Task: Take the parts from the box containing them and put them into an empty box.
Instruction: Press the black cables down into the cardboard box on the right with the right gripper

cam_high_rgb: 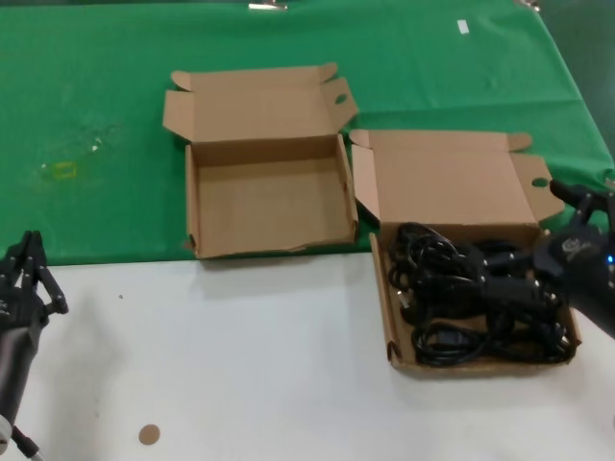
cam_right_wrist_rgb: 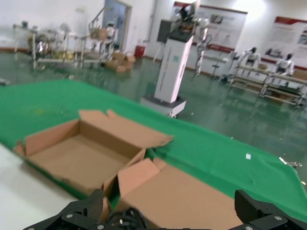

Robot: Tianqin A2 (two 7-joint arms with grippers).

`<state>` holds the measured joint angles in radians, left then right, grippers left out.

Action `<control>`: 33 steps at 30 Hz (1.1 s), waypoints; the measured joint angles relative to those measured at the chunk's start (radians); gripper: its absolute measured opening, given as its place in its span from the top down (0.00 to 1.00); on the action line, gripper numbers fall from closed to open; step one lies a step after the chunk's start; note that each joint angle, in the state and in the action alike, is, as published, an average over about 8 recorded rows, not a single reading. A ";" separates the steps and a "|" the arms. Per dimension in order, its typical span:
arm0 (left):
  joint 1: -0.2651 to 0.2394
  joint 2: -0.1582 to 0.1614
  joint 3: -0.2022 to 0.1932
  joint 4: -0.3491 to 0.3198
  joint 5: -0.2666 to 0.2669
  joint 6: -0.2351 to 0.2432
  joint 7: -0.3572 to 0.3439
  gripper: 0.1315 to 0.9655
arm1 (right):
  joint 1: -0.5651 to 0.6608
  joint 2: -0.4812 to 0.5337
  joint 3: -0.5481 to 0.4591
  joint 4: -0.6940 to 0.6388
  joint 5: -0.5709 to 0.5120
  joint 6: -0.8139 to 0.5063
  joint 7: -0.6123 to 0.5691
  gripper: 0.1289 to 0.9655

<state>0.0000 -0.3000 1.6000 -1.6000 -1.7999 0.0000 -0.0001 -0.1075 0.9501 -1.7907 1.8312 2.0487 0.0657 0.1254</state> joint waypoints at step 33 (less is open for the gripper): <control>0.000 0.000 0.000 0.000 0.000 0.000 0.000 0.99 | 0.328 0.147 -0.310 -0.257 -0.340 -0.352 0.132 0.03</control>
<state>0.0000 -0.3000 1.6000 -1.6000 -1.7999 0.0000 -0.0001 0.2202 1.0974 -2.1007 1.5747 1.7086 -0.2863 0.2572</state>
